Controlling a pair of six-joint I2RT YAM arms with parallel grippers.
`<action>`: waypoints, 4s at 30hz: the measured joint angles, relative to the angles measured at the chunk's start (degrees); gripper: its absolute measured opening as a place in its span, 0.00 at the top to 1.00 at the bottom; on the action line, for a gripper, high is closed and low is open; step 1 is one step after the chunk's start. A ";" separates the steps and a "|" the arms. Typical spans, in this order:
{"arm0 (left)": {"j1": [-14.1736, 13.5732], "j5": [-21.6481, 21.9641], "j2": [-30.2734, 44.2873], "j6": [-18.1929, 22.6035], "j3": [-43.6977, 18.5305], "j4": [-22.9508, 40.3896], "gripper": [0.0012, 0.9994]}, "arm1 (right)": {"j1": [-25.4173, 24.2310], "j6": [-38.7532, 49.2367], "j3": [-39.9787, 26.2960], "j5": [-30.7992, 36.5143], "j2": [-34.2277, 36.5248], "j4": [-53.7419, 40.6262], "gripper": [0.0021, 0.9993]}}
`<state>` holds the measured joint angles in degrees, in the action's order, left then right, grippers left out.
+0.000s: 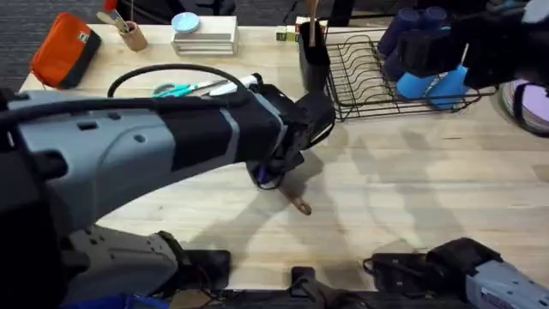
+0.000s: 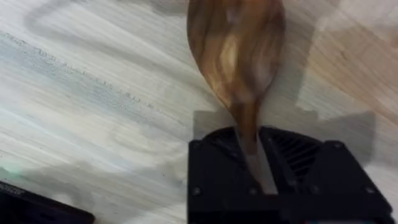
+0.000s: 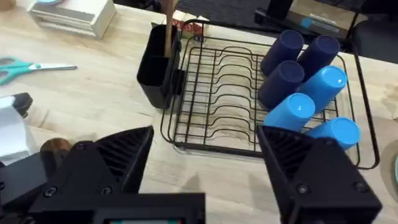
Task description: Pick up the spoon on the table one by one and put them onto the rack
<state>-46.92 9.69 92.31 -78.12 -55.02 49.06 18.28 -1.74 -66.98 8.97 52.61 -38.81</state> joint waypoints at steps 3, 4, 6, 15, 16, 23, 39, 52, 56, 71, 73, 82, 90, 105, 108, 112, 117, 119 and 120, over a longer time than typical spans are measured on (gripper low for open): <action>0.41 -0.03 0.00 -0.03 -0.11 0.01 0.91 | 0.00 0.00 0.00 0.00 -0.01 0.00 0.00; 0.52 -0.02 0.00 -0.05 -0.15 -0.08 0.94 | 0.00 0.00 0.00 0.00 -0.01 0.00 0.00; 0.59 -0.08 0.00 0.02 -0.20 -0.17 0.95 | 0.00 0.00 0.00 0.00 -0.01 0.00 0.00; 1.71 -1.01 0.25 0.00 -0.68 1.01 0.96 | 0.00 0.00 0.00 0.00 -0.01 -0.02 0.00; 1.93 -1.27 0.46 0.02 -0.99 1.32 0.96 | 0.00 0.00 0.00 0.00 -0.01 0.00 0.01; 3.19 1.57 2.06 2.97 -3.99 4.32 0.96 | 0.00 0.00 0.00 0.00 0.01 0.00 0.00; 9.49 8.98 -3.22 13.89 -18.64 4.68 0.96 | 0.00 0.00 0.00 0.00 -0.01 0.00 0.00; 10.64 17.86 -3.76 30.65 -24.64 -6.23 0.96 | 0.00 0.00 0.00 0.01 0.00 0.00 0.00; 10.64 20.06 -3.76 33.82 -24.68 -11.22 0.96 | 0.00 0.00 0.00 0.00 -0.01 0.00 0.00; 10.64 22.06 -3.76 38.77 -24.68 -28.94 0.96 | 0.00 0.00 0.00 0.00 -0.01 -0.02 0.00; 10.64 22.06 -3.76 40.69 -24.68 -31.32 0.96 | 0.00 0.00 0.00 0.00 -0.01 0.00 0.00; 10.64 21.83 -3.76 46.45 -24.68 -40.63 0.96 | 0.00 0.00 0.00 0.00 0.00 0.00 0.00; 10.64 21.40 -3.62 48.50 -24.70 -45.93 0.96 | 0.00 0.00 0.00 0.00 -0.01 -0.02 0.00; 10.71 19.89 5.70 50.33 -25.00 -59.08 0.96 | 0.00 0.00 0.00 0.00 -0.01 -0.04 0.00; 10.71 19.91 7.13 50.33 -25.00 -61.62 0.96 | 0.00 0.00 0.00 0.00 -0.01 -0.23 0.00; 10.71 19.91 9.85 50.33 -25.00 -65.13 0.96 | 0.00 0.00 0.00 0.00 -0.01 -0.76 0.01; 10.75 19.89 13.64 50.34 -25.00 -69.58 0.96 | 0.00 0.00 0.00 0.00 0.00 -1.09 0.00; 10.86 19.89 16.01 50.53 -25.00 -72.87 0.96 | 0.00 0.00 0.00 0.00 -0.01 -1.09 0.00; 10.86 19.90 16.51 50.64 -25.00 -73.68 0.96 | 0.00 0.00 0.00 0.00 -0.01 -1.09 0.00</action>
<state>-36.05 29.58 108.82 -27.48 -80.03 -24.62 18.28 -1.74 -66.98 8.97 52.60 -39.90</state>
